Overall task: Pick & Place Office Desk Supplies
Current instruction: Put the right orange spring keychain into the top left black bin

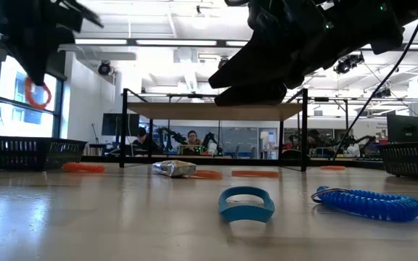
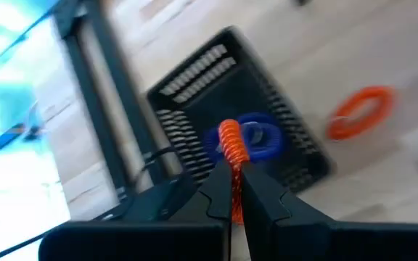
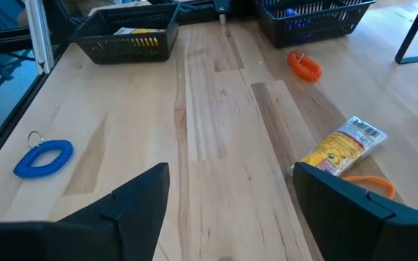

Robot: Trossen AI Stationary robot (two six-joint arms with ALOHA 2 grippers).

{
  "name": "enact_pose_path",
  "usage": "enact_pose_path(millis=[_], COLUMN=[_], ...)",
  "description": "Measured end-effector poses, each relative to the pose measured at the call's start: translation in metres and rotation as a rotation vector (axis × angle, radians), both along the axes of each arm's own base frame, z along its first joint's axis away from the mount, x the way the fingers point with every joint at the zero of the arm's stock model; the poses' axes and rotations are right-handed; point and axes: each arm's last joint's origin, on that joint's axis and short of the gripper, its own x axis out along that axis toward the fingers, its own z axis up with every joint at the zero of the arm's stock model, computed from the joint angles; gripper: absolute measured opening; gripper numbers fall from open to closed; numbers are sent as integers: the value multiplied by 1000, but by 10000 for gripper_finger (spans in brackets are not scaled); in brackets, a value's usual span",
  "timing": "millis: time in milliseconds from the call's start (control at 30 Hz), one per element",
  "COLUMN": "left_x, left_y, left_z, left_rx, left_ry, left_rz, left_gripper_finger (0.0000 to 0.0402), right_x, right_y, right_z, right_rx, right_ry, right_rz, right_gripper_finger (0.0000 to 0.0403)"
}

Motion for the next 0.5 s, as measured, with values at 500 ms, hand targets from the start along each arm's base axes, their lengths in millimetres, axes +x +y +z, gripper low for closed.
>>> enact_pose_path(millis=[500], left_x=[9], left_y=[72], left_z=[-19], left_rx=[-198], left_ry=[142], left_rz=[119], left_gripper_finger=[11], right_x=[0], right_y=[0], right_z=[-1], right_rx=[0], right_ry=[10], right_rz=[8], right_gripper_finger=[282])
